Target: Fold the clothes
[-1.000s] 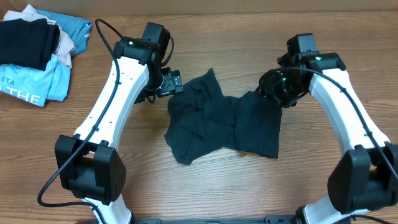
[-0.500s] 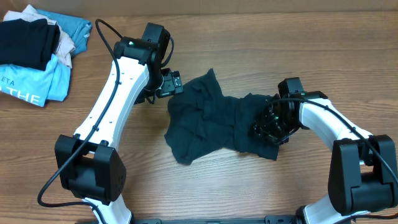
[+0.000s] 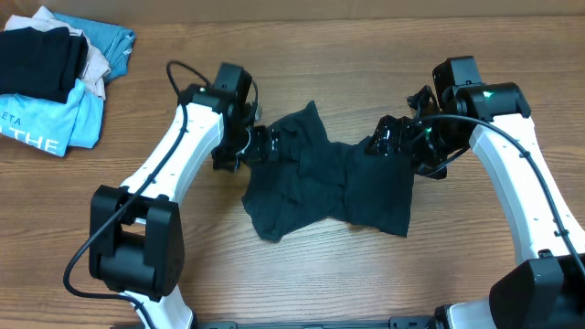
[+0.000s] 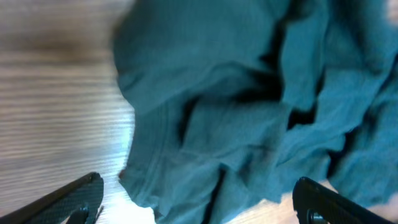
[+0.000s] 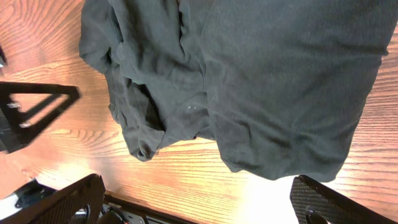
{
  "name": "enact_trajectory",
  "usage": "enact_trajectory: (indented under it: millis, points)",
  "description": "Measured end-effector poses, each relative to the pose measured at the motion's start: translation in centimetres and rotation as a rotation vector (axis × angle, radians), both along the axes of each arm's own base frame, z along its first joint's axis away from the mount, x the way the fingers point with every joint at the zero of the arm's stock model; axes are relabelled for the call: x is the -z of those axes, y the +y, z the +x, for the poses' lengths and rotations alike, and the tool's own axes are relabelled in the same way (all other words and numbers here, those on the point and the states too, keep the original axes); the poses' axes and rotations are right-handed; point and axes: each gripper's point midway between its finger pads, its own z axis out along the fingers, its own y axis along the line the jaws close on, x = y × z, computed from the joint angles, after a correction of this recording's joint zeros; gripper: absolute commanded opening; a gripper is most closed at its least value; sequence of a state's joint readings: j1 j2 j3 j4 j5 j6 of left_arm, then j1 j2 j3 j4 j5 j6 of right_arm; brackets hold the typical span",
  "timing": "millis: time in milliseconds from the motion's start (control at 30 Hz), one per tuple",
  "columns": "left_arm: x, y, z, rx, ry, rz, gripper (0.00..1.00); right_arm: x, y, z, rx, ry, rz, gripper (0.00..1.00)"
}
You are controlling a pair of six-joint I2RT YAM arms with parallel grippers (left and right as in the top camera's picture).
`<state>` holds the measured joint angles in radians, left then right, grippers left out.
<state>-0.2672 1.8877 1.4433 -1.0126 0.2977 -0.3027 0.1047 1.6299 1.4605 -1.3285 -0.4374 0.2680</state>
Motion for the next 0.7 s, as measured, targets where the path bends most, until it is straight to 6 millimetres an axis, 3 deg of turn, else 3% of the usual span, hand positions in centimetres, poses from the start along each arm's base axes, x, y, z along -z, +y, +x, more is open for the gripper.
enact_trajectory:
  millis: [67, 233, 367, 433, 700]
  points:
    - [1.4, 0.0, -0.2, 0.000, 0.003, -0.068, 1.00, 0.0, 0.0, -0.1, -0.003, 0.001, -0.001, 1.00]
    - [2.4, 3.1, -0.2, -0.036, 0.022, -0.084, 1.00, 0.0, 0.0, 0.0, -0.006, -0.001, -0.001, 1.00]
    - [4.4, 3.4, -1.0, -0.022, 0.049, -0.080, 1.00, 0.0, 0.0, 0.0, -0.006, -0.005, 0.002, 1.00]
    - [6.0, 3.2, -1.3, -0.010, 0.083, -0.089, 1.00, 0.0, 0.1, 0.1, -0.006, -0.006, 0.003, 1.00]
    - [5.9, -0.3, -0.1, 0.038, 0.102, -0.311, 1.00, -0.1, 0.1, 0.7, -0.007, -0.034, 0.007, 1.00]
